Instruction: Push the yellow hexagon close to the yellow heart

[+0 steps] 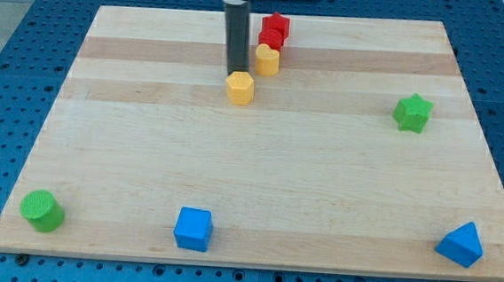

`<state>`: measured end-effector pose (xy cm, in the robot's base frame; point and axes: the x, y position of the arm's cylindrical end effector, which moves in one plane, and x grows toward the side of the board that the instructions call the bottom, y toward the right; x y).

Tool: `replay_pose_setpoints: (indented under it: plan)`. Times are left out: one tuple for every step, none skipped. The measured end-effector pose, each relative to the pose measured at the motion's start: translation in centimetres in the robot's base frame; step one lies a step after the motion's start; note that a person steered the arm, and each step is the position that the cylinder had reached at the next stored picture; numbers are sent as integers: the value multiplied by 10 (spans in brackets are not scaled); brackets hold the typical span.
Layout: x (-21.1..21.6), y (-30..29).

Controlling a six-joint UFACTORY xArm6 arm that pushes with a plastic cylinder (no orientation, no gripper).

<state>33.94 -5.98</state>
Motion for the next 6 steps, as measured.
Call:
replay_pose_setpoints:
  plan:
    - [-4,-36]
    - [23,-41]
    - [34,-41]
    - [34,-29]
    - [34,-12]
    - [34,-5]
